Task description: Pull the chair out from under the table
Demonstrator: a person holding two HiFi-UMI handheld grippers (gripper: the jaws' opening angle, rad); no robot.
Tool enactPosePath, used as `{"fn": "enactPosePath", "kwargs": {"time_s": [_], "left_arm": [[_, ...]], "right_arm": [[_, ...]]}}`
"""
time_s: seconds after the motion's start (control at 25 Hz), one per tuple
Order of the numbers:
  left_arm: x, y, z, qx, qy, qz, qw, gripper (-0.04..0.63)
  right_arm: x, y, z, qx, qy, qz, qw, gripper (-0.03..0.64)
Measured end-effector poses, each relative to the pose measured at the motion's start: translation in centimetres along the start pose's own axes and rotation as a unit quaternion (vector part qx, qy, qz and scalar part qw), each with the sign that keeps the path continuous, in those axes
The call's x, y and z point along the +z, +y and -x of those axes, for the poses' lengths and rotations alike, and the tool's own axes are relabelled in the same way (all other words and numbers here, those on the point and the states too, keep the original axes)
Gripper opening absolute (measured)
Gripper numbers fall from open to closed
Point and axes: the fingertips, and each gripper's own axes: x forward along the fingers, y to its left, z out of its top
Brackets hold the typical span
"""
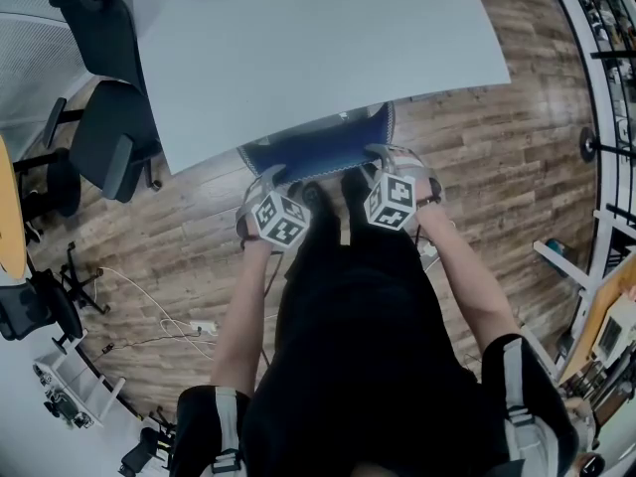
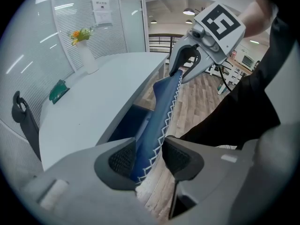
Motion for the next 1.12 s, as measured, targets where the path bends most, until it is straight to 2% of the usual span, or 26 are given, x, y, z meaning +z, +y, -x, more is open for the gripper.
{"fn": "enactPosePath", "kwargs": {"time_s": [0.12,0.28,0.72,1.12], "left_arm": [[-0.1,0.0,0.0,0.004,-0.01,-0.004,0.9999,0.172],[-0.3,-0.5,0.1,0.007,-0.016,-0.007,0.9998,0.172],[-1.8,-3.5,0.2,-0.03,-0.001,0.006,0.9995,0.166],[-4.5,-8.9,0.3,-0.065,-0.001,-0.01,0.9978,0.158]], "right_arm": [[-0.1,0.0,-0.1,-0.024,-0.006,-0.007,1.0,0.127],[-0.1,0.5,0.0,-0.022,0.0,-0.011,1.0,0.127],[-1.3,3.4,0.4,-0.035,0.008,-0.027,0.999,0.13],[-3.7,9.1,0.9,-0.011,0.029,-0.03,0.999,0.132]]}}
